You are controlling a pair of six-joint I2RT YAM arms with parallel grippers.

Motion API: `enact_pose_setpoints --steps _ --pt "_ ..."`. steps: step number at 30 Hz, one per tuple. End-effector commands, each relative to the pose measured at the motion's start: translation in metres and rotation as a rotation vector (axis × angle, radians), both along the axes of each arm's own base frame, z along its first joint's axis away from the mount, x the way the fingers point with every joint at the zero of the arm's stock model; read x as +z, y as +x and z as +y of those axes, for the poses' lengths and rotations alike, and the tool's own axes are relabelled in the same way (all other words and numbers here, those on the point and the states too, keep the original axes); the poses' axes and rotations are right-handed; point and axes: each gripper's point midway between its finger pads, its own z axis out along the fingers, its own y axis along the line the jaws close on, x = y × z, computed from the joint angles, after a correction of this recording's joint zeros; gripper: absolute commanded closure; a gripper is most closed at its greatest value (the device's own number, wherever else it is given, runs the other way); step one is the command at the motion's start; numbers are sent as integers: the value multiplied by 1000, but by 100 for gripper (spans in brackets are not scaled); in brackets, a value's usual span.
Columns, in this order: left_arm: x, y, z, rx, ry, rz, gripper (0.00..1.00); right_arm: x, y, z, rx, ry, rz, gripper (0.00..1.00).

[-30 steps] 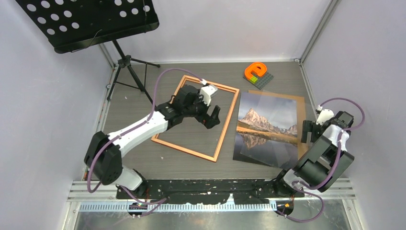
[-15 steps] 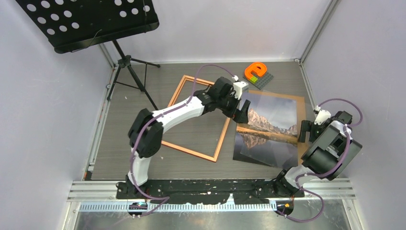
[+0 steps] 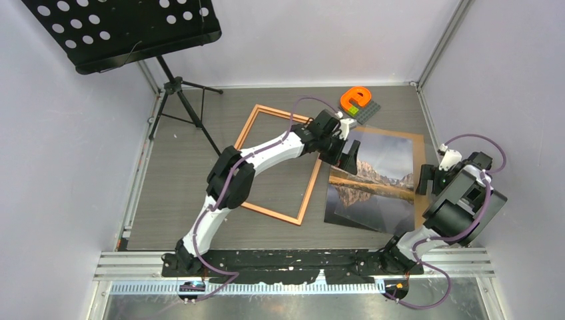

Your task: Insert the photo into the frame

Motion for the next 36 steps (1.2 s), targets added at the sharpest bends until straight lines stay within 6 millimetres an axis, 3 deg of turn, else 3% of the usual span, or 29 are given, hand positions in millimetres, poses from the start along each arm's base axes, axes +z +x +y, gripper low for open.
enact_pose_setpoints --steps 1,9,21,36 --pt "14 -12 -21 -34 -46 39 1 -8 2 0 21 24 4 5" --pt "-11 -12 -36 -7 -1 96 1 -12 3 1 24 33 8 6" --pt "-41 -11 -39 20 45 160 1 -16 -1 2 29 33 19 6" --pt "-47 -29 -50 -25 26 209 1 -16 1 5 27 52 8 6"
